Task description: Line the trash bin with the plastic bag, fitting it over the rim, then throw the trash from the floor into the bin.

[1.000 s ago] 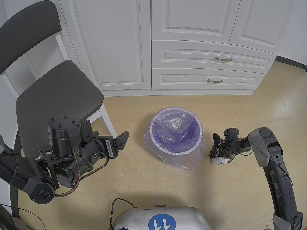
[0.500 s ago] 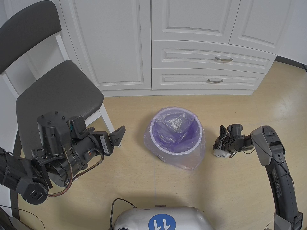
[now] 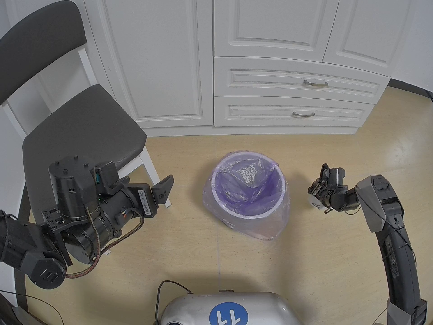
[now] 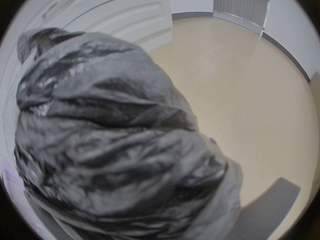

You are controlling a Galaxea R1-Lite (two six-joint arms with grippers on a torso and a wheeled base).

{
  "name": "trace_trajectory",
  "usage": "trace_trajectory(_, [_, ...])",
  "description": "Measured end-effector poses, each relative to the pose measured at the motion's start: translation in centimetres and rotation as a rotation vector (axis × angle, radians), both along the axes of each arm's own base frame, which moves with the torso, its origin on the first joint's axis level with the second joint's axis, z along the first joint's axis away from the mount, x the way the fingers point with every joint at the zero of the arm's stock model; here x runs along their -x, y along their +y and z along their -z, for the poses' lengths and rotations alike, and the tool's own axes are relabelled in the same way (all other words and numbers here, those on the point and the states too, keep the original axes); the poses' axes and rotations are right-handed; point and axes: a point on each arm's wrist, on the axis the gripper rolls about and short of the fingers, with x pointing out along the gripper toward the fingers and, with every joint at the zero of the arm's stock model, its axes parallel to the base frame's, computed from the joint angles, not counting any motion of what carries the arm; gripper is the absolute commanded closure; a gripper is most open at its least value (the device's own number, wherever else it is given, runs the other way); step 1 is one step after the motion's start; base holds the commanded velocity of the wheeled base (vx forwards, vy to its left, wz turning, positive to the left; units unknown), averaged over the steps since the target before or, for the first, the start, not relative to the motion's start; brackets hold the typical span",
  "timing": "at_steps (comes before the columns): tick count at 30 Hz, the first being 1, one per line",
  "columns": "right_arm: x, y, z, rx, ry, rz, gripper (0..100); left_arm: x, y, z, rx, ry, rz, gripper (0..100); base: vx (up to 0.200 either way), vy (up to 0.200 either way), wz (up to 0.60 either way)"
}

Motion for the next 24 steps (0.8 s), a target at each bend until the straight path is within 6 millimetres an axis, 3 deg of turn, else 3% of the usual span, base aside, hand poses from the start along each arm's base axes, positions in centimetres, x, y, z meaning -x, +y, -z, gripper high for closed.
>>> trace_trajectory(9, [1.7, 0.1, -0.8, -0.044, -0.086, 0.025, 100, 0.1, -0.1, 0.0, -0.005, -0.004, -0.003, 0, 0.000, 0.000, 0.00])
trace_trajectory(17, [5.6, 1.6, -0.9, -0.067, -0.167, -0.030, 100, 0.2, -0.2, -0.2, -0.009, -0.009, 0.001, 0, 0.000, 0.000, 0.00])
trace_trajectory(24, [9.0, 3.0, -2.6, -0.023, -0.142, -0.154, 100, 0.6, -0.1, -0.3, -0.010, -0.016, 0.007, 0, 0.000, 0.000, 0.00])
